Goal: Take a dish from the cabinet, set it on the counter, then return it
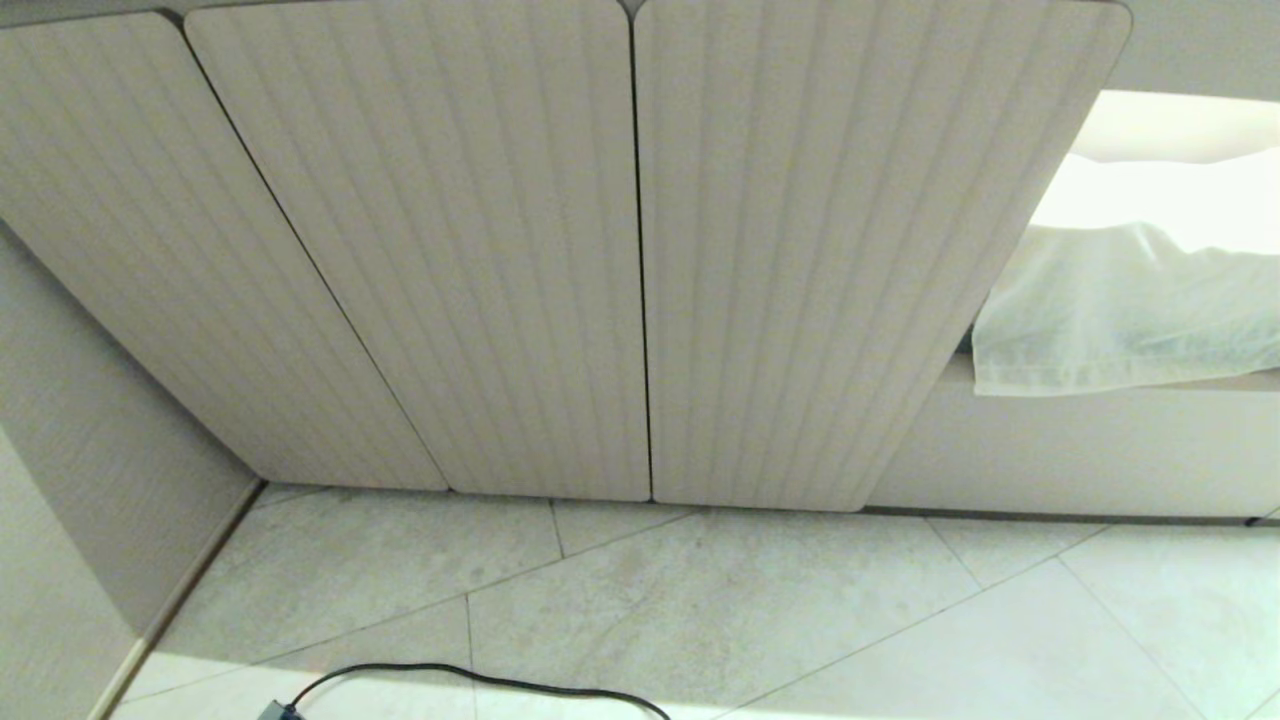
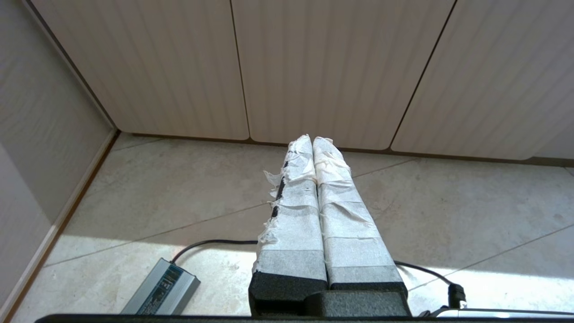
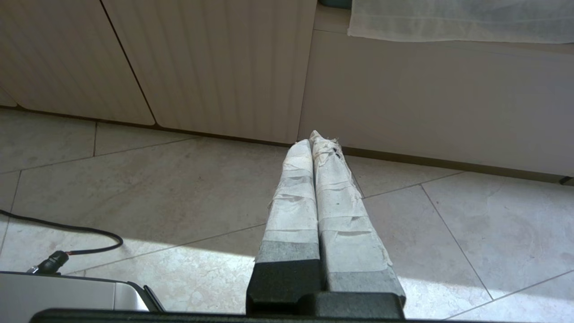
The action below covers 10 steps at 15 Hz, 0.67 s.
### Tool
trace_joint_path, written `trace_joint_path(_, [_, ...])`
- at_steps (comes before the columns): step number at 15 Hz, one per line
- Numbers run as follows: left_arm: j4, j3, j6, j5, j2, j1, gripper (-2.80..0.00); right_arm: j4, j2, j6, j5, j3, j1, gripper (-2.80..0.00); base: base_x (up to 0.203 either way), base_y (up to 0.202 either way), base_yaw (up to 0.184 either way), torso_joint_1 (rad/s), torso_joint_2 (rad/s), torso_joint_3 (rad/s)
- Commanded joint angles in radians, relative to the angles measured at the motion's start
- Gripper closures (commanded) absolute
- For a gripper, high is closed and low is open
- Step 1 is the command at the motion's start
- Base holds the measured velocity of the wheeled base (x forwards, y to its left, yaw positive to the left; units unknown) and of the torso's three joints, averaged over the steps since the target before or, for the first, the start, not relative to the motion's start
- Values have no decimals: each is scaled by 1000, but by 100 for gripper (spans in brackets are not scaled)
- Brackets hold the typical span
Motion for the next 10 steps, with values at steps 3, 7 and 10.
trace_joint_path(3, [0,-1,-2,0,0,0,0,0,2,1,-1,0,0,0,0,0,0,0,0,0])
trace_joint_path(7, [0,1,-1,0,0,0,0,0,2,26,-9,0,0,0,0,0,0,0,0,0])
trace_joint_path(10, [0,1,-1,0,0,0,0,0,2,28,-9,0,0,0,0,0,0,0,0,0])
